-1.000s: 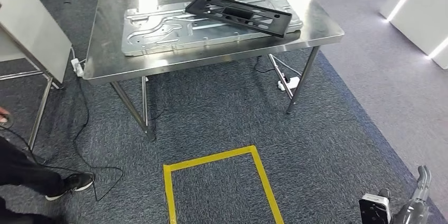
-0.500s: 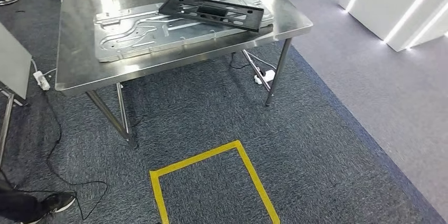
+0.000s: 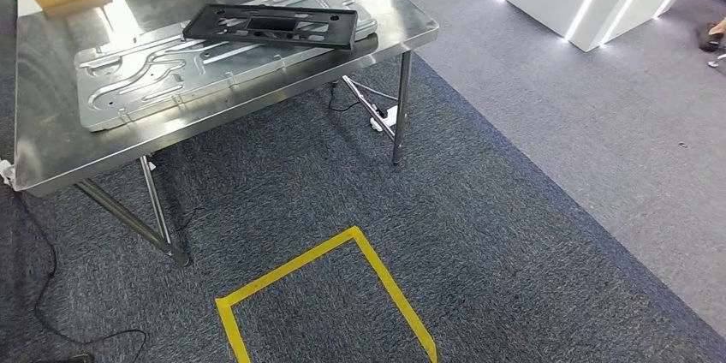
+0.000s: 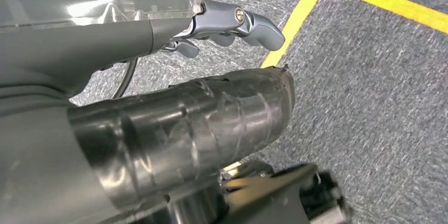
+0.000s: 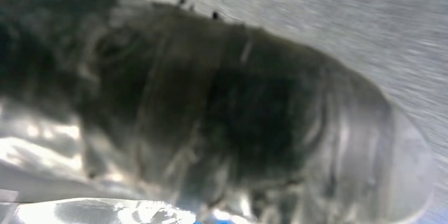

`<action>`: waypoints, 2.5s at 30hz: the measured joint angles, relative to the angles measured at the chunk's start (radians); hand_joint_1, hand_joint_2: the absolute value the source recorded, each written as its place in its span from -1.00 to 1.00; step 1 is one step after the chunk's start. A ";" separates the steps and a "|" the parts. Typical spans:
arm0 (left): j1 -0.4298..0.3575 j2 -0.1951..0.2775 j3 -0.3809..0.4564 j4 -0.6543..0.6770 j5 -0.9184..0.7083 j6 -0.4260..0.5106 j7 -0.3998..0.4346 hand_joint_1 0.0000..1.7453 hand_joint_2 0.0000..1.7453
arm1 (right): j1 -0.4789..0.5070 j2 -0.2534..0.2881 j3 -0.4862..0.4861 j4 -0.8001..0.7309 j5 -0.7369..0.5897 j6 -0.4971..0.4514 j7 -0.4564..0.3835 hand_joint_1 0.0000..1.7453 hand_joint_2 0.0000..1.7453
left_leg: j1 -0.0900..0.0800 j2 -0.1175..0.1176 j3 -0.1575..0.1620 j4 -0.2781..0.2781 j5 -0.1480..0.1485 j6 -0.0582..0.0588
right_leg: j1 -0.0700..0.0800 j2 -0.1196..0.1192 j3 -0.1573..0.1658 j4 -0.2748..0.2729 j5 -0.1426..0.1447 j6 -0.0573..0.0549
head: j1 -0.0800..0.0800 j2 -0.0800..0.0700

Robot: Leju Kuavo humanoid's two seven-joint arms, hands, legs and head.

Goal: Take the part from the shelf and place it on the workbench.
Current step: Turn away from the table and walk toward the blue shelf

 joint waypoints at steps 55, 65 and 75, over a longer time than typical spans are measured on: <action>0.003 0.005 0.003 0.000 -0.014 -0.001 0.002 -1.00 -1.00 | -0.008 0.108 0.036 0.224 0.220 0.025 0.279 -1.00 -1.00 | -0.002 0.073 0.123 -0.248 0.090 -0.005 | -0.007 -0.077 0.019 -0.003 -0.012 0.009 | 0.005 0.000; 0.012 0.006 0.003 0.000 -0.019 0.001 0.001 -1.00 -1.00 | -0.010 0.114 0.048 0.224 0.225 0.037 0.280 -1.00 -1.00 | 0.004 -0.054 0.085 -0.215 0.117 0.002 | -0.004 0.048 0.013 0.011 -0.011 0.003 | 0.004 0.000; 0.012 0.003 0.003 0.000 -0.022 0.001 0.000 -1.00 -1.00 | -0.004 0.115 0.050 0.224 0.226 0.039 0.280 -1.00 -1.00 | 0.000 0.027 0.103 -0.275 0.136 0.044 | -0.011 -0.032 -0.121 0.273 -0.144 0.053 | 0.007 0.000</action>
